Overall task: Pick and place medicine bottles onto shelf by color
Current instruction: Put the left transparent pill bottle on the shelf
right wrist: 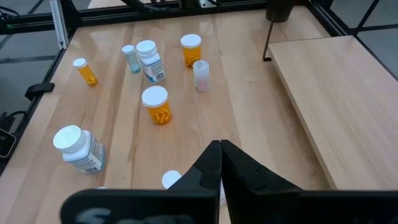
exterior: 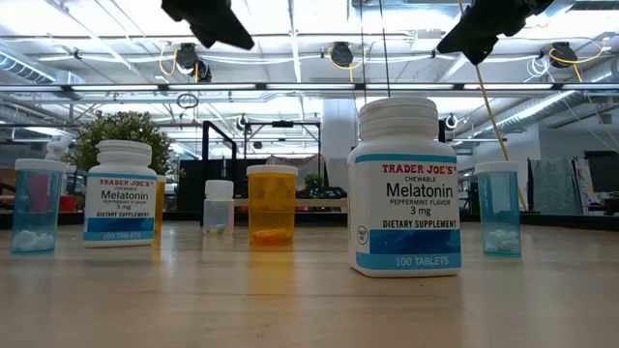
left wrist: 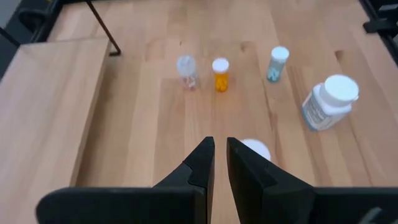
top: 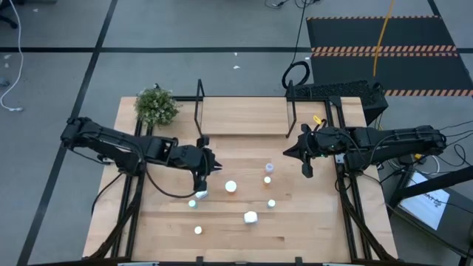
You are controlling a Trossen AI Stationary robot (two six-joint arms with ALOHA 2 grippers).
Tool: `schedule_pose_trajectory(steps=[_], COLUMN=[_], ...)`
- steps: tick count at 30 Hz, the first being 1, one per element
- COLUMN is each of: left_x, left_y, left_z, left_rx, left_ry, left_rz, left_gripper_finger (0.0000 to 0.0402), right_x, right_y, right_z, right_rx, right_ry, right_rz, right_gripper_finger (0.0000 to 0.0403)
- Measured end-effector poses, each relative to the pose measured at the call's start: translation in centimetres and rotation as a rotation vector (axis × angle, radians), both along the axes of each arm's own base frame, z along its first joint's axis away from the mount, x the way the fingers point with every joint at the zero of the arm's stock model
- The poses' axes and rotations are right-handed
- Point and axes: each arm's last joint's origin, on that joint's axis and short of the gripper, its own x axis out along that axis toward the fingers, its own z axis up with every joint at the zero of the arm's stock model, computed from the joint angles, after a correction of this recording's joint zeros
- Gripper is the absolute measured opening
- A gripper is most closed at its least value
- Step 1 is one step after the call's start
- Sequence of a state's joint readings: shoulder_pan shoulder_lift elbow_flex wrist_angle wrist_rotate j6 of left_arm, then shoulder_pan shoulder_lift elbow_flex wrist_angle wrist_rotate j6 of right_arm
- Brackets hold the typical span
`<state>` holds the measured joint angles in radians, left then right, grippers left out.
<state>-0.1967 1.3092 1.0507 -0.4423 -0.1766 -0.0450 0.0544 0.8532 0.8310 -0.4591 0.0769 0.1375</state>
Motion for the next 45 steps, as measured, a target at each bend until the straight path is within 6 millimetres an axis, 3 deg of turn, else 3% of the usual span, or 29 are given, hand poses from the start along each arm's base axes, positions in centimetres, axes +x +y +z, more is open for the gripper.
schedule_pose_trajectory(steps=[7,12,26,34,38,45], left_x=[-0.1,0.0,0.1,-1.1,-1.4,-1.7], left_y=[0.7,1.3,0.9,-1.6,-2.7,-2.7], left_z=[-1.8,-1.4,-0.8,-1.4,-1.5,-1.6], left_rx=[-0.027,-0.020,-0.081,-0.115,-0.142,-0.096], left_ry=[0.015,-0.014,-0.020,0.060,0.064,0.036], left_rz=[0.058,0.192,0.189,0.194,0.196,0.322], left_gripper_finger=[0.0047,0.0047,0.0047,0.0048,0.0078,0.0173], right_x=[0.0,0.0,0.0,0.3,0.6,0.6], right_y=[0.0,0.0,0.0,0.0,0.0,0.0], right_z=[0.0,0.0,0.0,-0.7,-1.4,-1.8], right_rx=[0.000,-0.001,0.002,0.000,0.009,0.009], right_ry=[0.000,0.000,0.000,-0.033,-0.077,-0.073], right_rz=[0.000,0.000,-0.002,0.000,-0.003,-0.001], right_gripper_finger=[0.0000,0.0000,0.0000,0.0000,0.0000,0.0000])
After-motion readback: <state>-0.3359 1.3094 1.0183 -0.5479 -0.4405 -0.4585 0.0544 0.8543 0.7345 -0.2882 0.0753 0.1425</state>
